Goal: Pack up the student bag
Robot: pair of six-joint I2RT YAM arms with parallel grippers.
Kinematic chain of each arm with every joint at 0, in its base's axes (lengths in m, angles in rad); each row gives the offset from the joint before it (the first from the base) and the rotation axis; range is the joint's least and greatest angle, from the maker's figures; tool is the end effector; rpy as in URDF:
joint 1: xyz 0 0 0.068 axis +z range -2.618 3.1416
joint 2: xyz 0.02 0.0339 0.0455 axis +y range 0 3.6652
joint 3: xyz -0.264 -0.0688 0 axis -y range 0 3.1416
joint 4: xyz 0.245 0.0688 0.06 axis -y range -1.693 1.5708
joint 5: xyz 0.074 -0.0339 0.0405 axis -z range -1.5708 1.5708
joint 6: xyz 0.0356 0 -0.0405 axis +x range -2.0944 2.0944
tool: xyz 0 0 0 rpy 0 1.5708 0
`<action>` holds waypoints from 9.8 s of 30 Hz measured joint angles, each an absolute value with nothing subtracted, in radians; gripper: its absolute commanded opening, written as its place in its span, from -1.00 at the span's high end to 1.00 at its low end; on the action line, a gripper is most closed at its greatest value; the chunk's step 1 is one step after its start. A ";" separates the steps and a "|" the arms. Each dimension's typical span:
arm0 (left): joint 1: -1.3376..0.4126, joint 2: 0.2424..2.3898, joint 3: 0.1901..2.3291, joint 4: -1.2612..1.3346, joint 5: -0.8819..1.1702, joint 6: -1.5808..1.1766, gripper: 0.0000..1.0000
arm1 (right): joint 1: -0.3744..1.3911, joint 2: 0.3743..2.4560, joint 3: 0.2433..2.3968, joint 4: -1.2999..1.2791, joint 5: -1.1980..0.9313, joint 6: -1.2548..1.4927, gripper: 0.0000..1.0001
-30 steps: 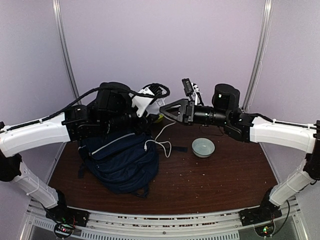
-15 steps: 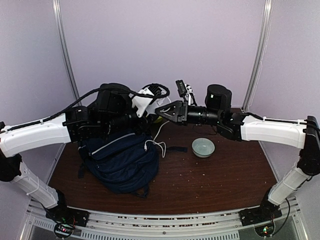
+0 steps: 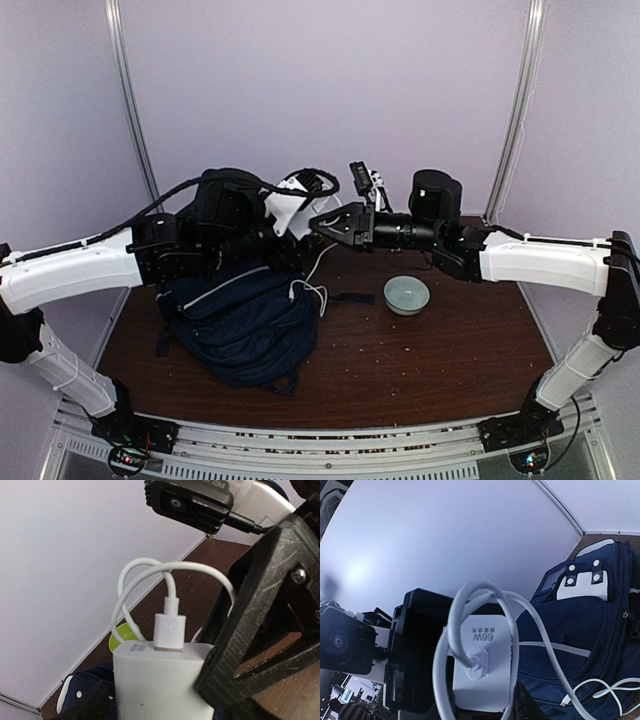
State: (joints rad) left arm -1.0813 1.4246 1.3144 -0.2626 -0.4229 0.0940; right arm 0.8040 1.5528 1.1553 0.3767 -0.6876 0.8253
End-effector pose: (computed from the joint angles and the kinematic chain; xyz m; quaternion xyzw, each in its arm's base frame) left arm 0.1684 -0.2851 0.3686 0.3492 0.7376 -0.1086 0.5676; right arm 0.2376 0.2791 0.3358 -0.2287 0.6751 0.6445 0.2768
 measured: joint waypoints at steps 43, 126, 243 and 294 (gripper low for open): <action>-0.872 1.232 1.104 -0.831 -0.625 -0.089 1.00 | 0.795 1.436 1.450 0.340 -0.745 0.711 1.00; -0.838 1.243 1.224 -0.630 -0.216 -0.076 -0.57 | 0.857 2.241 1.678 0.378 -0.384 0.996 1.00; -0.843 1.223 0.942 -0.378 -0.359 0.060 -0.26 | 0.802 1.962 1.473 0.123 -0.545 0.638 0.94; -0.784 1.322 1.006 -0.553 -0.665 -0.078 -0.28 | 0.886 1.893 1.485 0.207 -0.434 0.778 0.14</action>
State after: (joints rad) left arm -0.7837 1.3220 1.0061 -0.5526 -0.6655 -0.0776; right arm 0.8856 1.8927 1.4845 0.2070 -0.4339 0.7784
